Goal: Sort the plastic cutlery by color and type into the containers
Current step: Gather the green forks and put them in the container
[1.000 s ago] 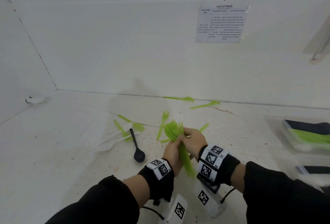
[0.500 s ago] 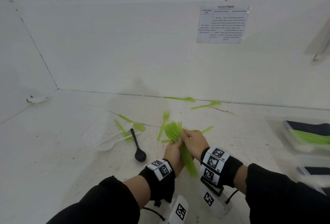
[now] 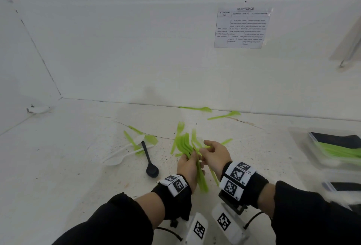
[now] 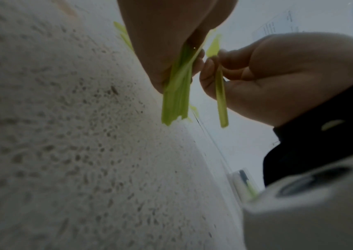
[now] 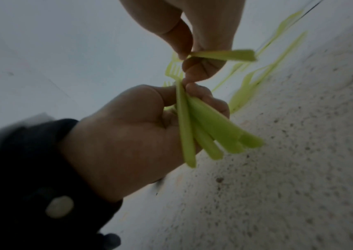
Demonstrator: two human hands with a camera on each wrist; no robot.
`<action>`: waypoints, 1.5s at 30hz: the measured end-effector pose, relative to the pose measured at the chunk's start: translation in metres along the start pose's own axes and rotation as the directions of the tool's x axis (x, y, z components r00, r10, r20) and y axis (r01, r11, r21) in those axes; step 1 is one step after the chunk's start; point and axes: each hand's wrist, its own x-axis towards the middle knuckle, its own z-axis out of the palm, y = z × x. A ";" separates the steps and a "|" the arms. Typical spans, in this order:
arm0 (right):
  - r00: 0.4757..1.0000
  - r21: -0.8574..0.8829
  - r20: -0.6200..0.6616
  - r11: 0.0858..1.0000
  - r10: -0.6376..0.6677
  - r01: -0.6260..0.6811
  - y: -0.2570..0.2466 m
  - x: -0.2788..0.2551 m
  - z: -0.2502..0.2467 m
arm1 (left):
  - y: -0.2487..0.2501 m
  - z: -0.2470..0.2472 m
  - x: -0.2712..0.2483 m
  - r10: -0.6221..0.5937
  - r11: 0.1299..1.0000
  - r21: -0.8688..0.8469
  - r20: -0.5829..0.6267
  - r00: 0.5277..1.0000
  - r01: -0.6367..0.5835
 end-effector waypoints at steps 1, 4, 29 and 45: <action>1.000 -0.027 0.014 1.000 -0.007 0.008 -0.001 -0.001 -0.001 | 0.000 0.000 -0.001 -0.003 1.000 0.009 0.005 1.000 0.003; 0.998 -0.116 0.036 0.991 -0.056 0.060 -0.004 -0.005 -0.004 | 0.002 0.000 -0.005 -0.024 1.000 0.016 0.035 0.999 0.024; 0.985 -0.185 0.145 0.975 -0.098 0.124 -0.001 0.004 -0.011 | 0.005 0.002 -0.012 -0.092 0.995 -0.040 0.060 0.994 0.094; 0.985 -0.209 0.142 0.970 -0.096 0.125 0.007 0.001 -0.005 | 0.013 0.004 -0.014 -0.127 0.981 -0.138 0.060 0.990 0.134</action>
